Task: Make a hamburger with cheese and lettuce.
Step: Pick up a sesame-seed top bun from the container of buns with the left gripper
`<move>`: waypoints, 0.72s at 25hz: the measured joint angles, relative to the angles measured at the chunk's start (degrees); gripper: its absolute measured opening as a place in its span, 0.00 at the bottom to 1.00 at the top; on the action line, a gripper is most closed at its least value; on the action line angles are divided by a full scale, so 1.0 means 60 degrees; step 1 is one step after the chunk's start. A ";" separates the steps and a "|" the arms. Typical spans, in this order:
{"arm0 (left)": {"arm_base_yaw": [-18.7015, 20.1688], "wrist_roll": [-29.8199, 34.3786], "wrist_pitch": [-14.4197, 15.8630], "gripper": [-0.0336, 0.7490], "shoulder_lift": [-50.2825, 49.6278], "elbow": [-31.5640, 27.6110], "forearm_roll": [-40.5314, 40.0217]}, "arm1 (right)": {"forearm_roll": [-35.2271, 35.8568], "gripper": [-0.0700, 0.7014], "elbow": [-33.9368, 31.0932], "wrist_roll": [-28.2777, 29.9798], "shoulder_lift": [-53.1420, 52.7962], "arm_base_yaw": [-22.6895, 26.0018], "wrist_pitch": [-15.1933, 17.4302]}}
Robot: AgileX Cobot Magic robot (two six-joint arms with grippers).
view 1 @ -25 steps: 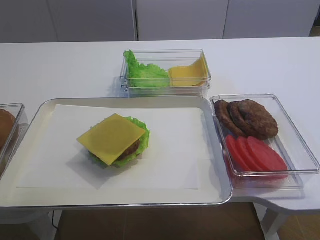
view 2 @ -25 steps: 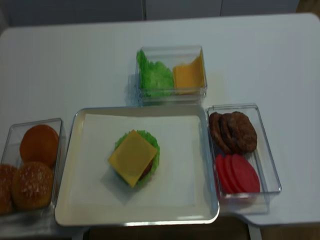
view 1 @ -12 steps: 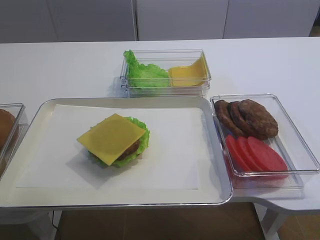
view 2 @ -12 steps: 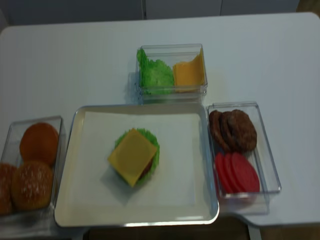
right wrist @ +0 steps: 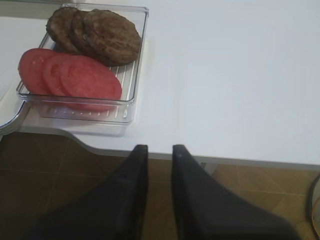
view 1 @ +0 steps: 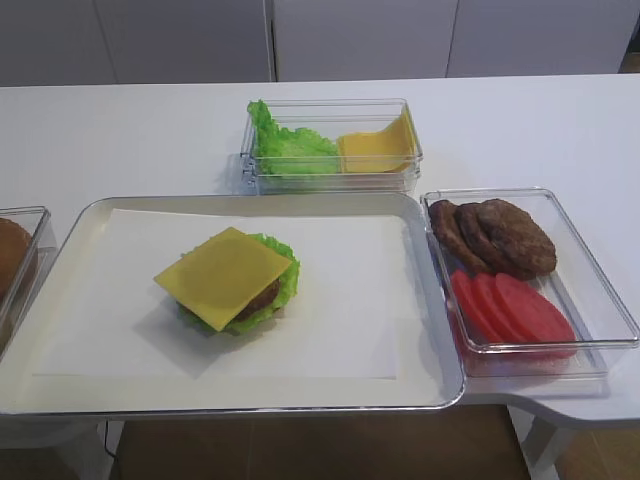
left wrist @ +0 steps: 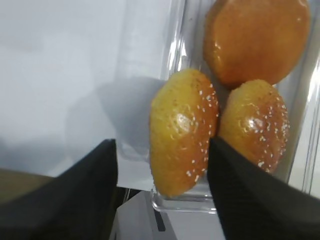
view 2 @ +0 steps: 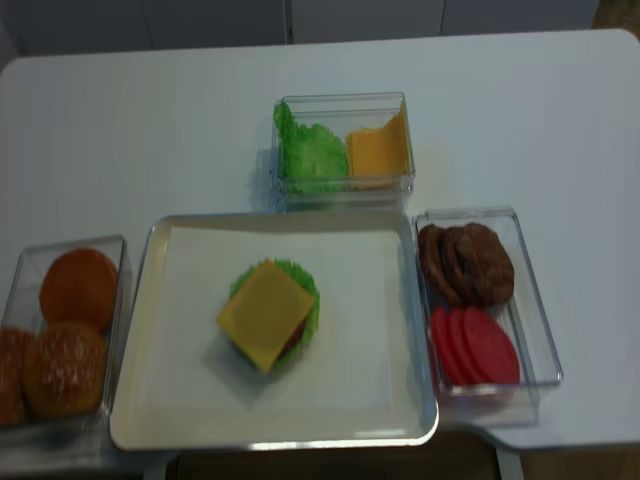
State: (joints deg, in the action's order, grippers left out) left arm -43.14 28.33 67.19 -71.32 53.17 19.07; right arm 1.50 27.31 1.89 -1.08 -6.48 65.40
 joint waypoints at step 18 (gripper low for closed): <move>0.0000 0.1225 0.0099 0.58 -0.1449 0.0000 0.0848 | 0.0000 0.25 0.0000 -0.0014 0.0000 0.0000 0.0000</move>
State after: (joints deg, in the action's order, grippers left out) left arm -43.14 35.68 67.78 -80.01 53.17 24.16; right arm 1.50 27.31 1.80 -1.08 -6.48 65.40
